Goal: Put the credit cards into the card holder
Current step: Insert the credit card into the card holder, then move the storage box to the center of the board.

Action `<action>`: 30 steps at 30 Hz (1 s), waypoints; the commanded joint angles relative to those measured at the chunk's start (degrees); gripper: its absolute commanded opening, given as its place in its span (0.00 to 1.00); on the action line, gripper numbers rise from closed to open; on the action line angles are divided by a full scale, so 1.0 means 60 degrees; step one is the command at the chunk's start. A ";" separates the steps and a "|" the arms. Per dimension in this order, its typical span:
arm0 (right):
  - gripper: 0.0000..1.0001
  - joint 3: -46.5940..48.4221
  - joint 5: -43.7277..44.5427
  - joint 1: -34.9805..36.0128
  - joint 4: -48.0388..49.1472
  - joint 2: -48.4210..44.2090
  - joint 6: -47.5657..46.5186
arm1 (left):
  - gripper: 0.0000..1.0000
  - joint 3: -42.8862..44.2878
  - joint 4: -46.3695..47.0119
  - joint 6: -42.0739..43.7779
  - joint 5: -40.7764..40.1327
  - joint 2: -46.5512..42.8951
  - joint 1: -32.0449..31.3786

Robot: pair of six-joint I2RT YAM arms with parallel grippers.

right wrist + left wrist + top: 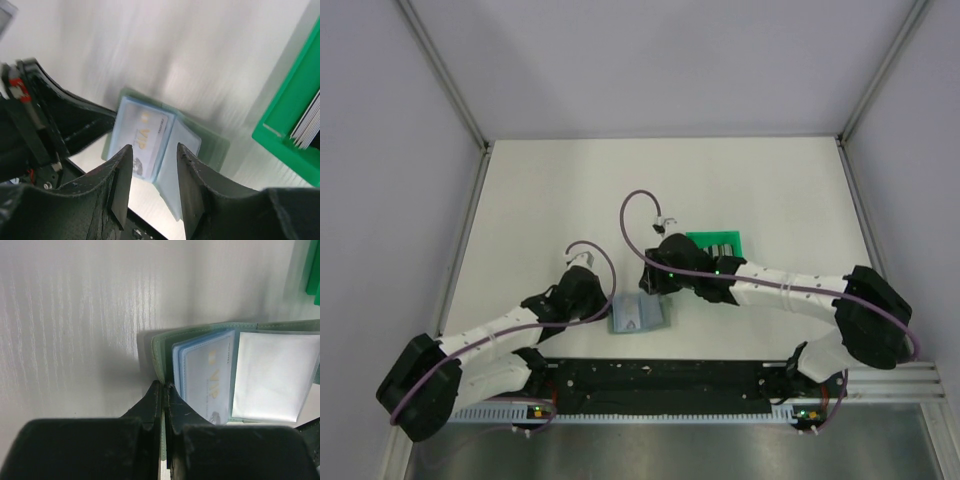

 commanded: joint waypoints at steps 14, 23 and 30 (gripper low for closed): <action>0.40 0.2274 -0.0189 -0.1569 -0.1616 0.1636 -0.1116 | 0.00 0.1296 -0.1462 0.0582 -0.0314 0.0185 0.0107; 0.39 0.1219 -0.0410 -0.1613 -0.1674 0.1168 -0.1013 | 0.00 0.1354 -0.1476 0.0596 -0.0182 0.0346 0.0122; 0.39 0.0471 -0.0249 -0.1847 -0.1791 0.0465 -0.1057 | 0.00 0.1457 -0.1550 0.0684 -0.0182 0.0464 0.0180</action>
